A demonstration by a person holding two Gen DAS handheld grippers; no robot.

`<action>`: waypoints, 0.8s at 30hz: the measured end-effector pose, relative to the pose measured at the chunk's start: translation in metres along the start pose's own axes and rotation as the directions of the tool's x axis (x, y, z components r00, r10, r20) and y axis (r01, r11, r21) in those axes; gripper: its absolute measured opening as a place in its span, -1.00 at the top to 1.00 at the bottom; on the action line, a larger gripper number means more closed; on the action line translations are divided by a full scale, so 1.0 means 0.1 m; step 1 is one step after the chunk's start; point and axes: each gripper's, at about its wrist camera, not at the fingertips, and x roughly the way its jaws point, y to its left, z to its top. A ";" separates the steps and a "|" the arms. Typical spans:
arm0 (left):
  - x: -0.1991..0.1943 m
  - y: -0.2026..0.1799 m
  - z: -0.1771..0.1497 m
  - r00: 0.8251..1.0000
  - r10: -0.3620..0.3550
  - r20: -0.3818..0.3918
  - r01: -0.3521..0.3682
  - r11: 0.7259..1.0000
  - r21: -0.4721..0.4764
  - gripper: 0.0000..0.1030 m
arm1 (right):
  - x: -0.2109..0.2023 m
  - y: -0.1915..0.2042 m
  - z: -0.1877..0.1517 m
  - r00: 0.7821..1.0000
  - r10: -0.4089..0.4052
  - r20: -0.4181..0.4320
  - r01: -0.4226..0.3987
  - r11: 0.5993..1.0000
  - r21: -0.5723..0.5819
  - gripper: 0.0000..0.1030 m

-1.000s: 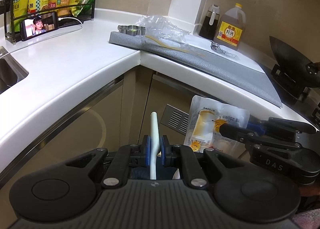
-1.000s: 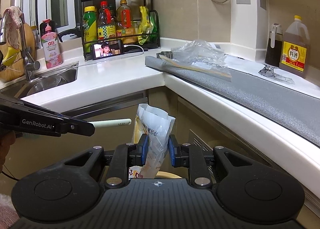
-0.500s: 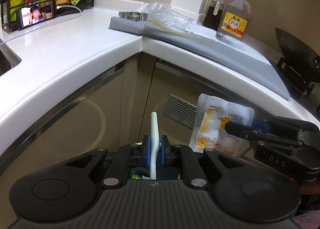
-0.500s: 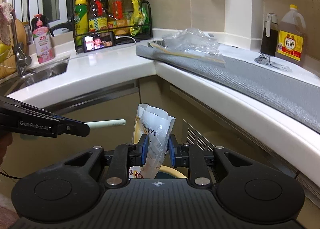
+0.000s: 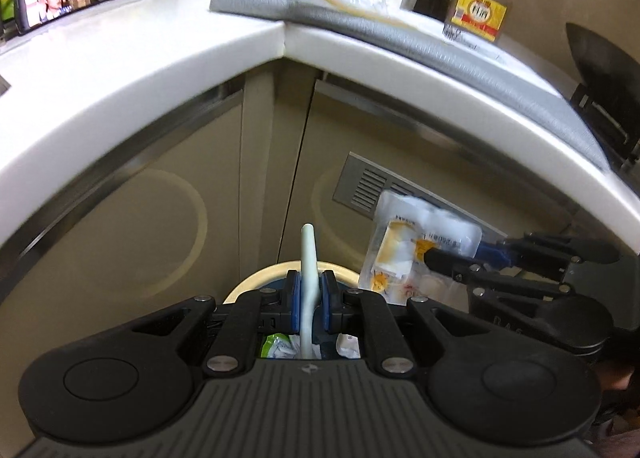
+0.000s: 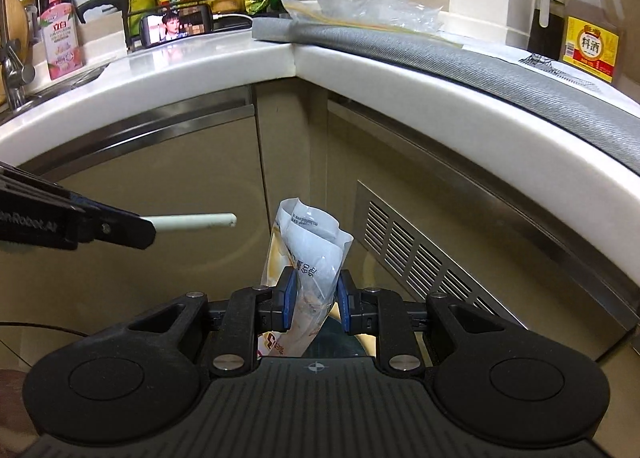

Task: Collect trash
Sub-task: 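Carry the stick and snack bag with both grippers down toward the trash bin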

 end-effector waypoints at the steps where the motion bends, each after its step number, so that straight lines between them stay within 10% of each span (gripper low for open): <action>1: 0.02 0.00 -0.01 1.000 0.000 -0.007 0.000 1.000 0.000 0.78 | 0.01 0.00 0.00 1.000 -0.004 0.004 0.004 1.000 0.003 0.55; 9: 0.05 0.00 -0.05 1.000 -0.004 -0.011 0.004 1.000 0.000 0.78 | -0.24 -0.07 0.07 0.970 -0.072 0.230 0.062 0.997 0.048 0.55; 24: 0.60 0.02 -0.10 0.993 -0.024 -0.113 0.023 1.000 -0.008 0.78 | 0.53 0.12 -0.27 0.995 0.055 -0.078 -0.054 0.998 0.019 0.55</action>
